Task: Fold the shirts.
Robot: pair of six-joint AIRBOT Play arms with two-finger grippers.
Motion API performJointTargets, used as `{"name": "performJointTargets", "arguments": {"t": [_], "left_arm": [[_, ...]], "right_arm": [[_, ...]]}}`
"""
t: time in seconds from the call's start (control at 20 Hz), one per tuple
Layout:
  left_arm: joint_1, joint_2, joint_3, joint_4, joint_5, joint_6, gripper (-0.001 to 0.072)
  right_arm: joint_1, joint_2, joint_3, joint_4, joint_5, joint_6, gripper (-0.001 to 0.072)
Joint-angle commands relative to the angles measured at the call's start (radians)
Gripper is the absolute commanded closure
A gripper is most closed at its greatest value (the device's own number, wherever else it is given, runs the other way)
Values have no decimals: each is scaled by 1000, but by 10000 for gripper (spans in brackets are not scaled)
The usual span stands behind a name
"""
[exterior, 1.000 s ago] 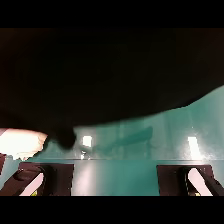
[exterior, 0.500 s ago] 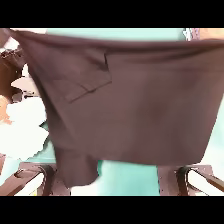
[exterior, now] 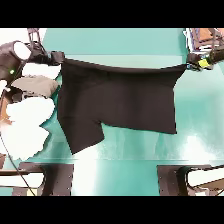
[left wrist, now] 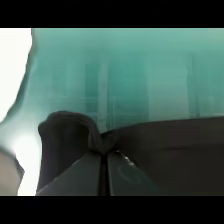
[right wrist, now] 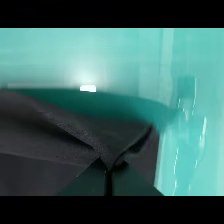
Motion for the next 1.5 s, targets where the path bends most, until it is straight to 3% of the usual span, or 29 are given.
{"name": "performJointTargets", "arguments": {"t": [0.0, 0.1, 0.25, 0.55, 0.6, 0.65, 0.7, 0.75, 0.8, 0.95, 1.1, 1.3, 1.45], "left_arm": [[1, -101, 84, 2, 10, 31, 681], [11, -100, 88, 12, -91, 87, 681], [61, -100, 42, 11, -243, 98, 681], [84, -100, -148, -47, -220, 98, 680], [84, -100, -155, -50, -227, 97, 595], [84, -99, -154, -49, -244, 96, 222], [90, -91, -154, -48, -270, 86, 39], [98, -76, -154, -44, -303, 76, 147], [106, -50, -154, -35, -341, 72, 205], [125, 96, -228, 4, -434, 72, 202], [122, 300, -478, -14, -455, 63, 202], [122, 532, -825, -91, -446, 37, 202], [122, 600, -967, -167, -399, 34, 202]], "right_arm": [[10, -110, 108, 16, -25, -37, 699], [9, -115, 104, 9, 23, -51, 699], [10, -83, -14, 10, 27, -51, 700], [49, -23, -251, 19, -60, -46, 698], [50, -16, -269, 19, -61, -45, 684], [58, -11, -279, 27, -52, -45, 466], [57, -3, -280, 38, -39, -45, 315], [54, 14, -280, 45, -24, -45, 316], [55, 39, -280, 41, -5, -47, 316], [55, 153, -298, -3, 79, -51, 316], [55, 290, -412, 11, 79, -51, 317], [55, 430, -572, 19, 25, -50, 317], [55, 480, -633, 20, 18, -50, 317]]}}
